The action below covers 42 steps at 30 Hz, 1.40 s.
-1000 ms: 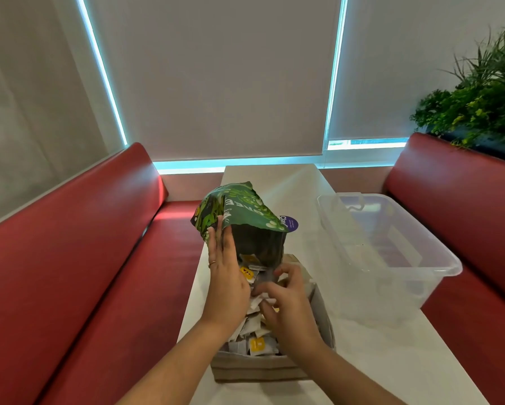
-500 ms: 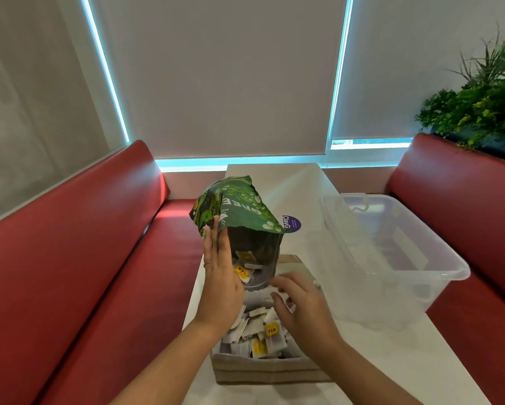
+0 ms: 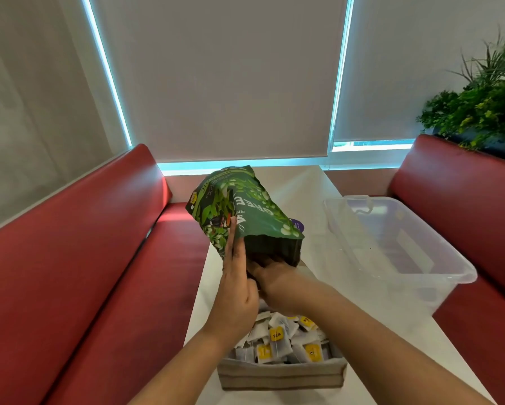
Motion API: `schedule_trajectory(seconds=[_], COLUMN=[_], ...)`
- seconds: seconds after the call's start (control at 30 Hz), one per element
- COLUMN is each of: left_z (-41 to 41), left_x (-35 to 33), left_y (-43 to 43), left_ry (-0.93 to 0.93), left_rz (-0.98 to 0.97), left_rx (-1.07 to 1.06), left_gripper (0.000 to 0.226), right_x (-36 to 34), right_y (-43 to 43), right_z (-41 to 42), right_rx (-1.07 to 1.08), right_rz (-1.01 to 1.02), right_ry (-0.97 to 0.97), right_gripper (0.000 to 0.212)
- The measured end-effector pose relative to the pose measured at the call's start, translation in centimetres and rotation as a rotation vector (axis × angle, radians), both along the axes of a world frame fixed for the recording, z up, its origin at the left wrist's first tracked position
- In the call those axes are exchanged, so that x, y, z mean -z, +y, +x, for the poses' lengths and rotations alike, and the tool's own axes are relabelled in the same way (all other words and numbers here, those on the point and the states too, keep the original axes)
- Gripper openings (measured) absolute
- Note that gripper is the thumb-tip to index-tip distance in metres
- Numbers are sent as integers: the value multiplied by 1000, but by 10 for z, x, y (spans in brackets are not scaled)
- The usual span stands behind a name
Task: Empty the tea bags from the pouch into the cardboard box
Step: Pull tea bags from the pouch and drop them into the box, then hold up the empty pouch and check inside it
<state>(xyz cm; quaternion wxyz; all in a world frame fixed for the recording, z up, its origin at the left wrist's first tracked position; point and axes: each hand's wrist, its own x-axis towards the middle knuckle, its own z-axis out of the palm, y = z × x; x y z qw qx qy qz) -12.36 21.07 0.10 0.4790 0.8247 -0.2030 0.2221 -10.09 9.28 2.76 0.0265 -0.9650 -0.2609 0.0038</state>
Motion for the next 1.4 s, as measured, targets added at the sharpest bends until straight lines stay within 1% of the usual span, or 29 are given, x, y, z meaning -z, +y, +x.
schedule_trajectory(seconds=[0.1, 0.23, 0.37, 0.5, 0.57, 0.67, 0.77, 0.8, 0.9, 0.93, 0.97, 1.07, 1.17, 1.4], left_z=[5, 12, 19, 26, 31, 37, 37, 36, 35, 35, 35, 34, 32, 30], left_x=[4, 5, 9, 10, 9, 8, 6, 5, 4, 4, 4, 3, 0, -15], left_y=[6, 10, 11, 15, 20, 26, 26, 25, 26, 26, 27, 30, 32, 40], left_ry=[12, 50, 89, 91, 86, 112, 149, 162, 177, 178, 183, 221, 248, 219], left_rz=[-7, -45, -58, -70, -63, -83, -92, -91, -96, -98, -97, -86, -79, -13], left_rx=[-39, -113, -132, -159, -172, -189, -193, -190, -176, -171, -167, -155, -142, -96], left_gripper=[98, 96, 99, 100, 102, 100, 97, 97, 97, 97, 97, 95, 91, 81], right_x=[-1, 8, 22, 39, 55, 79, 95, 100, 113, 115, 115, 100, 78, 42], right_y=[-2, -11, -24, -38, -47, -57, -56, -55, -54, -56, -58, -65, -69, -69], right_z=[-2, -6, -11, -27, -32, -32, -28, -26, -24, -24, -24, -21, -15, 12], right_rx=[-21, -81, -143, -122, -82, -19, 64, 95, 139, 152, 170, 206, 212, 226], right_rz=[40, 147, 264, 413, 452, 452, 458, 430, 178, 137, 155, 352, 487, 648], right_ry=[-29, -137, -253, -294, -281, -157, -56, -17, 144, 164, 148, -27, -143, -199], right_gripper=[56, 42, 33, 30, 30, 30, 34, 37, 52, 55, 55, 52, 58, 80])
